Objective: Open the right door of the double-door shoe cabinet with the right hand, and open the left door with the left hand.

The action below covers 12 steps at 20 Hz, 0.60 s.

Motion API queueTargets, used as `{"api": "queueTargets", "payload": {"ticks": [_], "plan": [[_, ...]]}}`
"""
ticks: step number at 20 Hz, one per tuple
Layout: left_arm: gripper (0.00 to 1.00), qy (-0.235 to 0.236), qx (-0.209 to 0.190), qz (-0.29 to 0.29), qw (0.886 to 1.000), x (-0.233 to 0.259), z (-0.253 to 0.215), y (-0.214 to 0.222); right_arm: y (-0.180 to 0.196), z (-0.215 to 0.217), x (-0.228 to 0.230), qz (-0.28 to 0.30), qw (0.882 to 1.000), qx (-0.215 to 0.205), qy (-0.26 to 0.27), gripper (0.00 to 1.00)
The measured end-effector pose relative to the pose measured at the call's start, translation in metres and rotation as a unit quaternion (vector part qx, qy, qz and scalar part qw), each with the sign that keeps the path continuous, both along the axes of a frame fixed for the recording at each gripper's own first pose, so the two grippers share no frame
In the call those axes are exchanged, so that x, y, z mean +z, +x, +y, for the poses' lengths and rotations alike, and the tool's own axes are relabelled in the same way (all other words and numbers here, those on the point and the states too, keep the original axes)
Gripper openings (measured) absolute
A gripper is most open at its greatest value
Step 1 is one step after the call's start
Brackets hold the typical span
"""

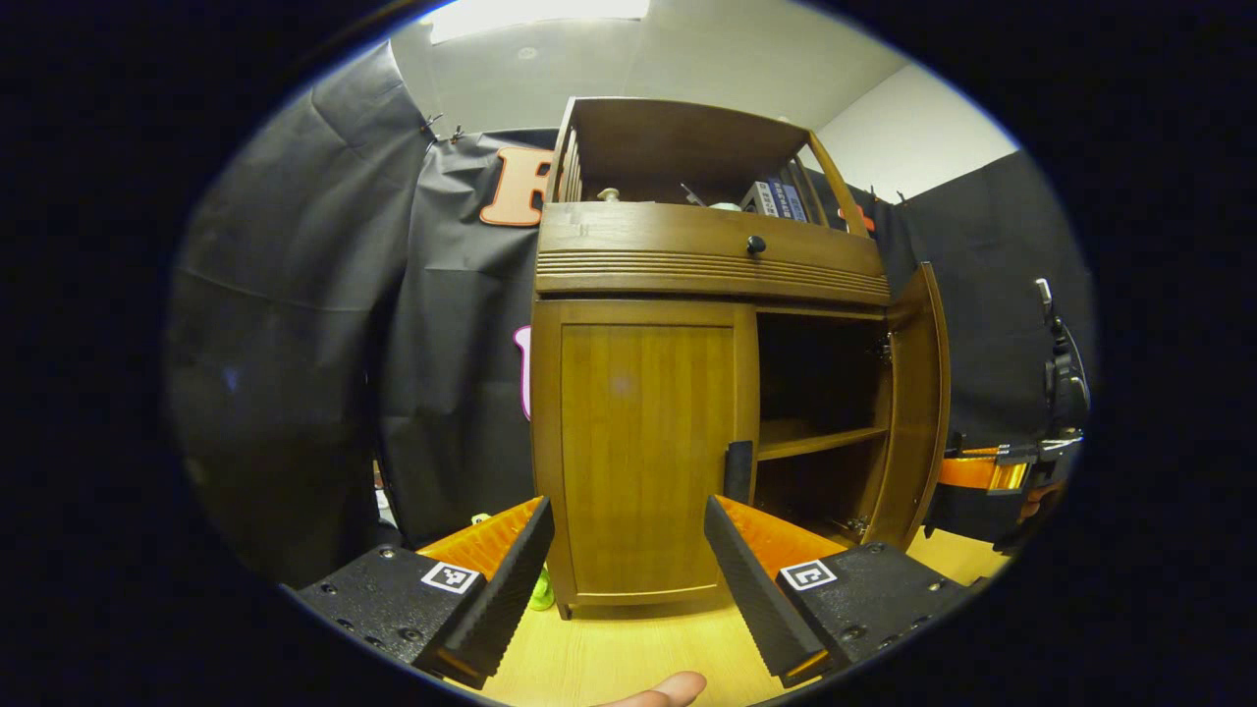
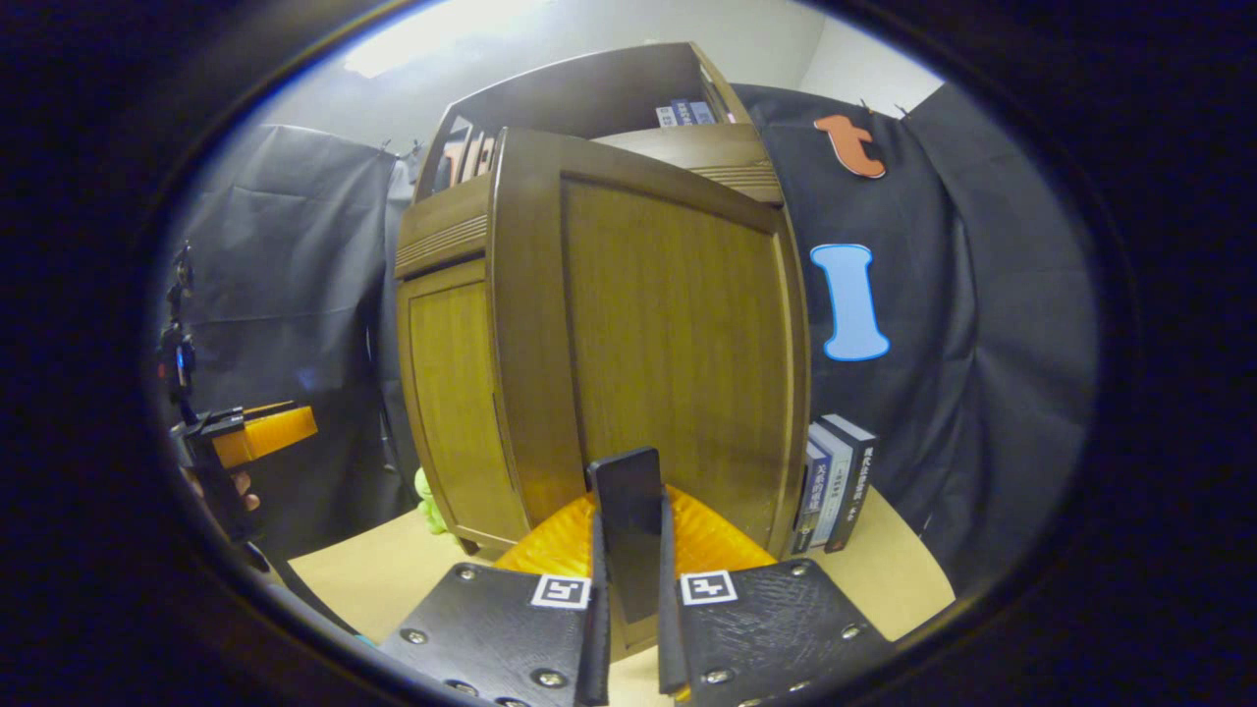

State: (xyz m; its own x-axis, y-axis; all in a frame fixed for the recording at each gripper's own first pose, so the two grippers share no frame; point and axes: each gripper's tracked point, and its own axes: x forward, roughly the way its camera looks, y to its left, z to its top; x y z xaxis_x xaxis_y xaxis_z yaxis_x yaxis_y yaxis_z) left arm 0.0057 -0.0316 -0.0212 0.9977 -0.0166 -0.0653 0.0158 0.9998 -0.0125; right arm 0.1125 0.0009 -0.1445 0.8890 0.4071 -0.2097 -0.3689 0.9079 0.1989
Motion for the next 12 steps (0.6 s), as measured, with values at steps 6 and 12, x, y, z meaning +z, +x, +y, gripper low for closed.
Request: {"api": "queueTargets", "payload": {"ticks": [6,12], "plan": [[0.96,-0.003,-0.02,-0.006,1.0,0.004,-0.021,-0.002,-0.009,-0.028,0.001,0.004,1.0,-0.025,-0.007,0.19],[0.96,-0.002,-0.029,-0.013,0.999,0.002,-0.04,0.002,-0.013,-0.078,-0.001,0.0,0.998,-0.066,0.002,0.18]]}}
